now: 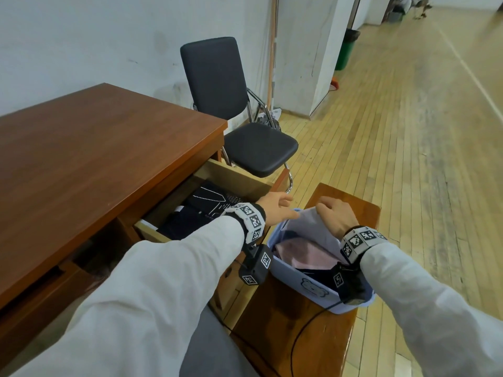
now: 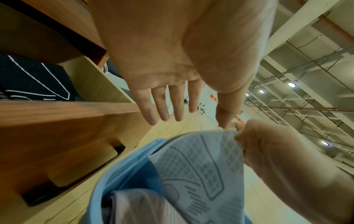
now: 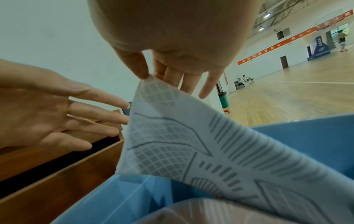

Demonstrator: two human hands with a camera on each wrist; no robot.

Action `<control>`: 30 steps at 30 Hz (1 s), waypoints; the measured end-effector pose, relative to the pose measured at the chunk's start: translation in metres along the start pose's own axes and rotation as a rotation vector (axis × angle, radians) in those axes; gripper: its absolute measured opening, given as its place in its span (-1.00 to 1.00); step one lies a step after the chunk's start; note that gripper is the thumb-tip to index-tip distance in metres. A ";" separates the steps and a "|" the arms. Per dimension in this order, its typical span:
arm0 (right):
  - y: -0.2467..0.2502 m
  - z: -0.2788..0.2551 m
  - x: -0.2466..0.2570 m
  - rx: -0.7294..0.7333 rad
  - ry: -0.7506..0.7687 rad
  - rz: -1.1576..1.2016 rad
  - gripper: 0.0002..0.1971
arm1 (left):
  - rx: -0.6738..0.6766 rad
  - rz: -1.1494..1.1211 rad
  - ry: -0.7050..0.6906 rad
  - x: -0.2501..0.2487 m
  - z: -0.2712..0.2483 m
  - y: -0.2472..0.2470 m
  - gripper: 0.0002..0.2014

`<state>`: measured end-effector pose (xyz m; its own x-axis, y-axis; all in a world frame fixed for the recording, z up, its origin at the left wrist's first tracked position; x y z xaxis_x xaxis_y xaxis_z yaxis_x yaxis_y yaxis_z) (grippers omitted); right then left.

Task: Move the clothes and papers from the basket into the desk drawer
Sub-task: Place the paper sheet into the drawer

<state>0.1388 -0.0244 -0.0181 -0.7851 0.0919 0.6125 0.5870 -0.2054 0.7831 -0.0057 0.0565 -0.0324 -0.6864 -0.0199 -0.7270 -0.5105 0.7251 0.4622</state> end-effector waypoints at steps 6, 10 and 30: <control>0.019 0.003 0.019 -0.168 0.104 0.190 -0.81 | 0.012 -0.052 -0.091 -0.011 0.001 -0.014 -0.59; 0.031 0.021 0.032 -0.221 0.107 0.313 -0.80 | -0.170 -0.073 -0.154 -0.030 -0.006 0.009 -0.72; -0.029 0.041 0.030 0.192 -0.238 0.769 -0.74 | -0.587 -0.230 0.051 0.047 -0.025 0.177 -0.70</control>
<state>0.1063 0.0238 -0.0179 -0.1003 0.2018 0.9743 0.9836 -0.1274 0.1277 -0.1412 0.1669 0.0275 -0.5419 -0.1735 -0.8223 -0.8369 0.2004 0.5093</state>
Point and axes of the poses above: each hand's wrist, its own z-axis towards the middle knuckle, its own y-axis out of the back of the hand, x = y × z, the point moved 5 cm from there along z, towards the middle knuckle, and after that the axes turned 14 degrees about y, right-handed, at the moved point
